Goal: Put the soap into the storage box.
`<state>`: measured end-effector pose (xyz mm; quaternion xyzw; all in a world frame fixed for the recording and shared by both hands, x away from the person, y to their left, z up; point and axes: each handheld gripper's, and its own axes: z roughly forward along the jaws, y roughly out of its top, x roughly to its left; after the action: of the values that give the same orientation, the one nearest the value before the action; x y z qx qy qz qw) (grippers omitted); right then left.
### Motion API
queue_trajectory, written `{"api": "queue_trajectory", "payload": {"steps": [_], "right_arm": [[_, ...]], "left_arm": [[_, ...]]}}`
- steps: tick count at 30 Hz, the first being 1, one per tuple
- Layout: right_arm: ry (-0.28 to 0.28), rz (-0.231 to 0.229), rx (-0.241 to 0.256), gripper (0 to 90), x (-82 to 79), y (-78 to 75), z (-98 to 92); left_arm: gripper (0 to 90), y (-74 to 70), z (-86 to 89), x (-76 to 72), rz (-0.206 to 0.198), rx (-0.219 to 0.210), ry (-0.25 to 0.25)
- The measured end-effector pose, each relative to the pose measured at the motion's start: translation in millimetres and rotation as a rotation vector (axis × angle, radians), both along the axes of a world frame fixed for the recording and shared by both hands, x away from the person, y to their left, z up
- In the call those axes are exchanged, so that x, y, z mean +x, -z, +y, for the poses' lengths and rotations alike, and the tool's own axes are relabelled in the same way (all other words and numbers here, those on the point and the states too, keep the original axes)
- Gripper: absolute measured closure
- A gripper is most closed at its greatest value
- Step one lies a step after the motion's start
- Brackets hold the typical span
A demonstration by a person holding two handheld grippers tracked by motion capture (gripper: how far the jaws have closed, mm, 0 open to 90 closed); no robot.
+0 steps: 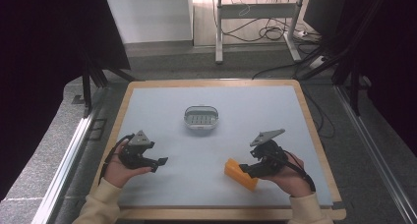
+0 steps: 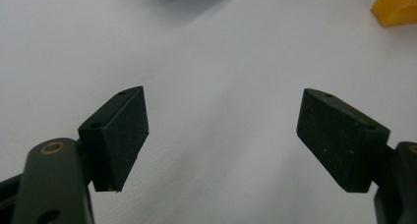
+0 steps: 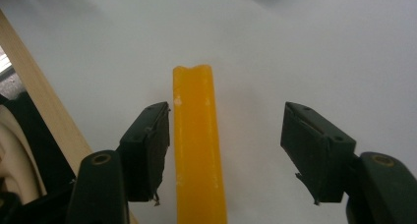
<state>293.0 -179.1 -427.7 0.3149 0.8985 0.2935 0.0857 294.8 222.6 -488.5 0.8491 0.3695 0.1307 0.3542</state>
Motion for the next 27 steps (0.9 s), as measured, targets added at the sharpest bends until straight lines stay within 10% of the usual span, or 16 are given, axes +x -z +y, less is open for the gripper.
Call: {"api": "queue_trajectory", "payload": {"steps": [27], "right_arm": [[-0.054, 0.117, -0.187, 48.6, 5.0, 31.1, 35.8]], "left_arm": [[19.6, -0.1, -0.6, 0.0, -0.004, 0.003, -0.001]]}}
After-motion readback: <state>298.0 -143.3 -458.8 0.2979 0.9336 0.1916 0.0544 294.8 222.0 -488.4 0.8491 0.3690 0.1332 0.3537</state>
